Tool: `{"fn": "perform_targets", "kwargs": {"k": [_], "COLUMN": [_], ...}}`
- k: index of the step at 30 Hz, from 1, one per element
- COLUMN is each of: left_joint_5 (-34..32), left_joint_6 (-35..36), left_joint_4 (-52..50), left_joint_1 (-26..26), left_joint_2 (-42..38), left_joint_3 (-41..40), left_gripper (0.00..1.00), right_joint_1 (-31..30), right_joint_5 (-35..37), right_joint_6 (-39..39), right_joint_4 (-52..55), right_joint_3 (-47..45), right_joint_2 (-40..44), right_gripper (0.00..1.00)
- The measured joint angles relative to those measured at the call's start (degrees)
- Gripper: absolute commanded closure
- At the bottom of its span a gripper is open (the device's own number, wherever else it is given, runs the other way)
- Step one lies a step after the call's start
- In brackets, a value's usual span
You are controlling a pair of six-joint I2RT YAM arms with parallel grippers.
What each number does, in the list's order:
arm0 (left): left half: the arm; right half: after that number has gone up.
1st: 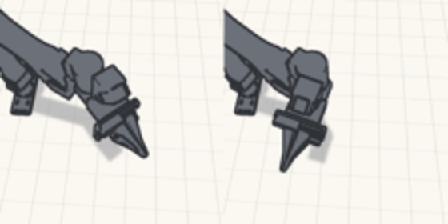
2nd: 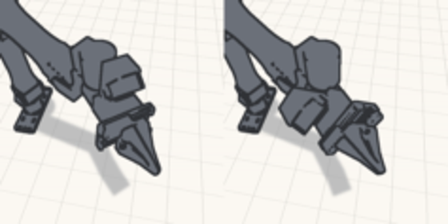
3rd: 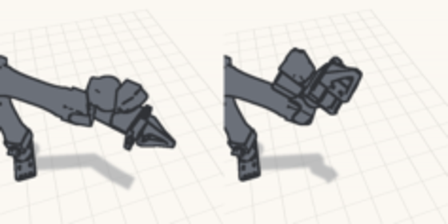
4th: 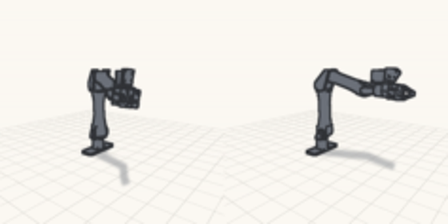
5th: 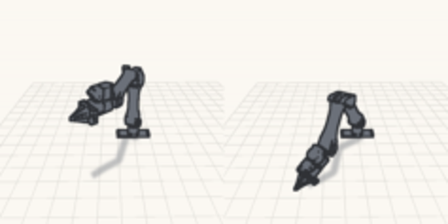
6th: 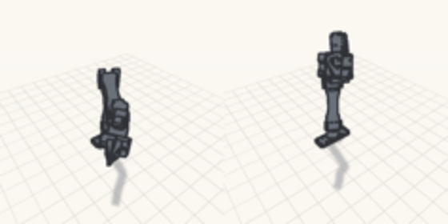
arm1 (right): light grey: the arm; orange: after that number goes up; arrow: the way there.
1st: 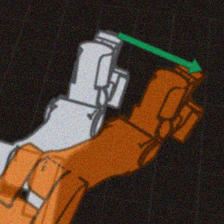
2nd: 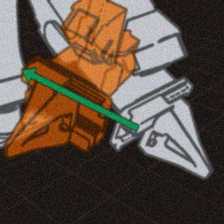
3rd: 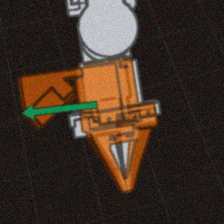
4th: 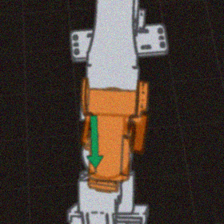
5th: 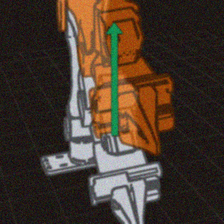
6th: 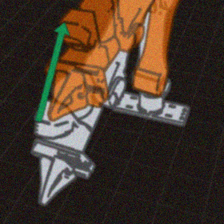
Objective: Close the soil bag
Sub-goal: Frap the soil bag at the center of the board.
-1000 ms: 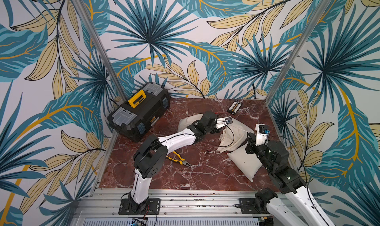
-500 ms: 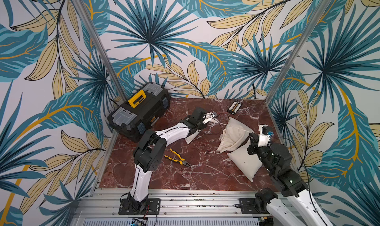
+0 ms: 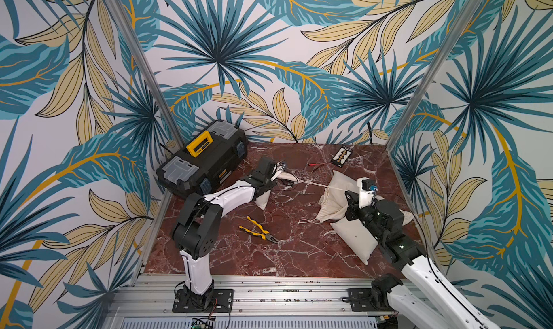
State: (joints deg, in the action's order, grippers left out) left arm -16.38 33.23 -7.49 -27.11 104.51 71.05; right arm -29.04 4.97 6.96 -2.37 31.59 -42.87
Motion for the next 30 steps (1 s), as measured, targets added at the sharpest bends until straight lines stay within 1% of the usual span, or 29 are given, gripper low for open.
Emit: {"fn": "perform_targets", "kwargs": {"k": [3, 6, 8, 11, 12, 15, 20, 25, 30], "left_joint_5": [1.38, 3.61, 6.45, 11.67, 14.34, 21.33, 30.93, 37.59, 42.07], "left_joint_6": [1.14, 2.56, 3.23, 4.26, 4.63, 5.20, 5.99, 6.40, 6.95], "left_joint_4": [-1.20, -2.23, -3.02, -4.24, -4.48, -5.44, -6.60, -7.69, -10.95], "left_joint_1": [0.09, -1.53, -3.23, -5.95, -6.91, -8.52, -8.83, -8.83, -8.83], "left_joint_2": [-2.25, -2.23, -2.25, -2.25, -2.25, -2.27, -1.64, 2.32, 7.08], "left_joint_3": [-2.73, -2.75, -2.27, -0.68, 0.20, 2.51, 7.32, 13.75, 18.78], "left_gripper": [0.55, 0.48, 0.40, 0.35, 0.33, 0.31, 0.31, 0.37, 0.46], "right_joint_1": [0.44, 1.38, 1.64, 1.64, 1.64, 1.64, 1.64, 1.64, 1.64], "right_joint_5": [-1.01, -1.68, -2.56, -3.65, -3.87, -4.04, -4.20, -4.20, -4.20], "right_joint_6": [-0.50, -1.14, -1.64, -2.34, -2.71, -3.34, -3.82, -4.15, -4.17], "right_joint_4": [-4.94, -8.59, -10.29, -11.67, -12.09, -12.44, -12.81, -12.74, -12.72], "right_joint_3": [0.96, 3.10, 4.33, 5.31, 5.51, 6.03, 6.49, 6.49, 6.49], "right_joint_2": [-4.20, -8.22, -10.29, -12.26, -12.87, -13.68, -13.88, -13.49, -12.00], "right_gripper": [1.00, 1.00, 1.00, 1.00, 1.00, 1.00, 1.00, 1.00, 1.00]}}
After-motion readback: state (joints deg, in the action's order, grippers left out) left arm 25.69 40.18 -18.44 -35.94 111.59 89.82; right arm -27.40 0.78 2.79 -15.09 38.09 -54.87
